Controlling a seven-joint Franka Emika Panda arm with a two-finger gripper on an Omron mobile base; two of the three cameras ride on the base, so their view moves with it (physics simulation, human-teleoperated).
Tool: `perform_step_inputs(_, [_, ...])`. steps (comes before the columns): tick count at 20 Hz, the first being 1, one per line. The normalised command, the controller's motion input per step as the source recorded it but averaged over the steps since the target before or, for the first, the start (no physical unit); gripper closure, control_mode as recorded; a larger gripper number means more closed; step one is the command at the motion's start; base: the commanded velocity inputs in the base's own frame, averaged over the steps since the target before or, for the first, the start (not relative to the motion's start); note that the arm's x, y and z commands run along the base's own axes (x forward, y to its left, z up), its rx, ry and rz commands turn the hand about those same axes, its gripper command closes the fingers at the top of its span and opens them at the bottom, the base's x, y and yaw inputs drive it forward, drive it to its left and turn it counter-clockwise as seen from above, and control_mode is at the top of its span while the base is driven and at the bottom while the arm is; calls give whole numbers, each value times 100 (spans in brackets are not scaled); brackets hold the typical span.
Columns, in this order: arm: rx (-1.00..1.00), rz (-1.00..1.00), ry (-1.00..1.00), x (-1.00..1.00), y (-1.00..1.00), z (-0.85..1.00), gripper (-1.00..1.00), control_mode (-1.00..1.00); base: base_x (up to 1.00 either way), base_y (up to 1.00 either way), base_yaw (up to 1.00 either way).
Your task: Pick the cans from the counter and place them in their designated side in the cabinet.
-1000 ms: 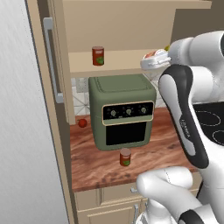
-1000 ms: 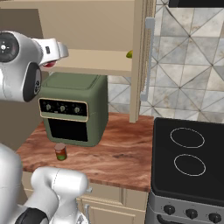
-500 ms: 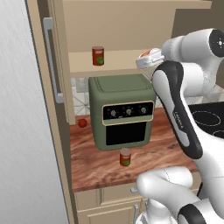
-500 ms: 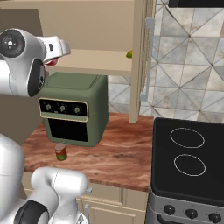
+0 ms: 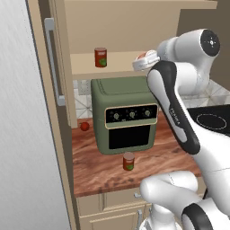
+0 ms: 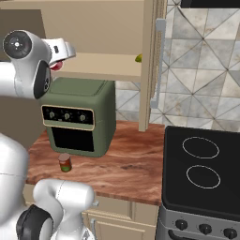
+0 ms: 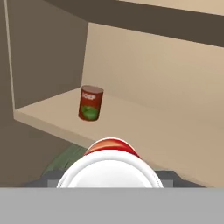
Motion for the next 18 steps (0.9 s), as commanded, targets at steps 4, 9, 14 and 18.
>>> perform_step_inputs(4, [-2,3,1,25,11,-6,100,-100,0,0,0])
perform_step_inputs(9, [0,4,1,27,2,-2,100,-100,0,0,0])
perform_step_inputs(14, [0,3,5,31,7,-9,100,-100,0,0,0])
perform_step_inputs(18, [0,3,6,31,6,-8,100,-100,0,0,0])
